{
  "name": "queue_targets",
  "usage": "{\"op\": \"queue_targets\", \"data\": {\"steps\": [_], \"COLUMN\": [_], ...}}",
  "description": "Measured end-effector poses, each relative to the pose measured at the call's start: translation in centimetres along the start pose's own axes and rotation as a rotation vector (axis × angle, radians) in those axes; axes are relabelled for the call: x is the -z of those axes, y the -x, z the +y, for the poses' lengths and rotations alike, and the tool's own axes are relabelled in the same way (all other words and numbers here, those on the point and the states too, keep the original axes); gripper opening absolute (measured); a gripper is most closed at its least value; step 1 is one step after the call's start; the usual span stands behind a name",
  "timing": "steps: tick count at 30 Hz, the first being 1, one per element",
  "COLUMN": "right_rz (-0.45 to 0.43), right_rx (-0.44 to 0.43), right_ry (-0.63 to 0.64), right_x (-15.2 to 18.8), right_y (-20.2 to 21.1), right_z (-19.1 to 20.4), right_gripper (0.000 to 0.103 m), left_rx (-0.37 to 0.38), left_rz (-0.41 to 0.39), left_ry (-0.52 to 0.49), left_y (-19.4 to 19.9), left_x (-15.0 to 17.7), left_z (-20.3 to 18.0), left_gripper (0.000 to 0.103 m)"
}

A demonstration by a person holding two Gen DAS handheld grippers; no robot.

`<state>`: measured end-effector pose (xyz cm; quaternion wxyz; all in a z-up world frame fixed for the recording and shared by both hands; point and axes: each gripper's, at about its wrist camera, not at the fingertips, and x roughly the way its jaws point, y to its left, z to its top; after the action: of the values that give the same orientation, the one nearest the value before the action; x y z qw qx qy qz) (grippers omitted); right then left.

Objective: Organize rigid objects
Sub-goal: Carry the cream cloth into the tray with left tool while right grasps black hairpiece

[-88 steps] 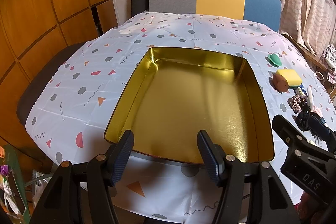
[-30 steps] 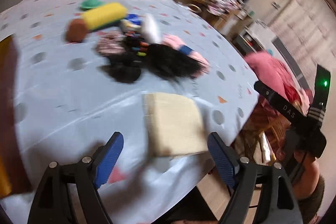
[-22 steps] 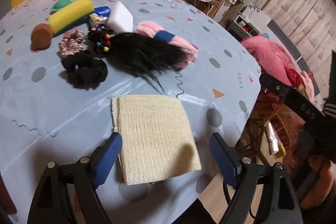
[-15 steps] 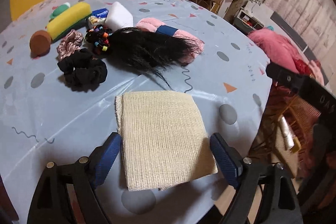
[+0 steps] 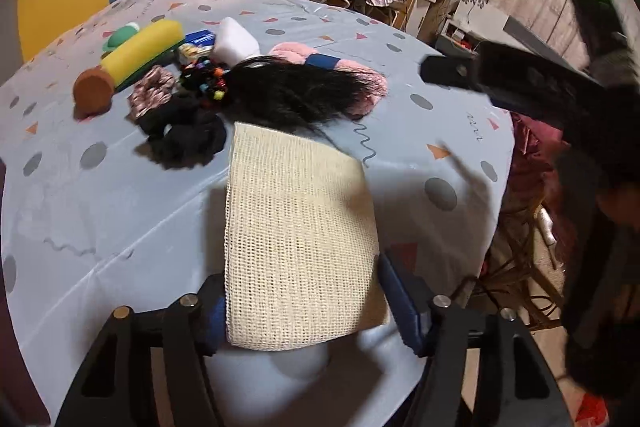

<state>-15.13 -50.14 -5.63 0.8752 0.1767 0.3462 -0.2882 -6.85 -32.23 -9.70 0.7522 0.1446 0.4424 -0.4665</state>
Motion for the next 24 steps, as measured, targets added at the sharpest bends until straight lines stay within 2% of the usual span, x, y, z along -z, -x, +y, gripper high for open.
{"op": "queue_targets", "data": {"steps": [5, 10, 13, 15, 19, 22, 24], "right_rz": [-0.022, 0.003, 0.035, 0.063, 0.148, 0.221, 0.231], "right_rx": [-0.094, -0.169, -0.183, -0.176, -0.148, -0.177, -0.172], "right_ry": [0.012, 0.120, 0.188, 0.230, 0.318, 0.303, 0.305], "right_x": [-1.9, -2.4, -2.7, -2.8, -2.8, -2.6, -2.3], "right_y": [-0.4, -2.2, -4.3, -5.9, -9.8, -12.1, -12.8], "right_z": [1.8, 6.5, 9.1, 10.3, 12.6, 13.0, 13.1], "right_gripper": [0.103, 0.101, 0.091, 0.081, 0.076, 0.075, 0.072], "left_rx": [0.008, -0.001, -0.002, -0.008, -0.006, -0.002, 0.004], "left_rz": [-0.020, -0.044, -0.054, -0.062, -0.087, -0.109, -0.124], "left_ry": [0.060, 0.113, 0.142, 0.154, 0.184, 0.203, 0.217], "left_y": [1.8, 3.6, 4.5, 5.2, 6.6, 7.7, 8.4], "left_x": [1.3, 2.4, 3.1, 3.5, 4.2, 4.9, 5.2], "left_z": [1.9, 3.9, 5.0, 5.5, 6.7, 7.4, 7.9], "left_gripper": [0.056, 0.047, 0.045, 0.042, 0.040, 0.040, 0.040]}}
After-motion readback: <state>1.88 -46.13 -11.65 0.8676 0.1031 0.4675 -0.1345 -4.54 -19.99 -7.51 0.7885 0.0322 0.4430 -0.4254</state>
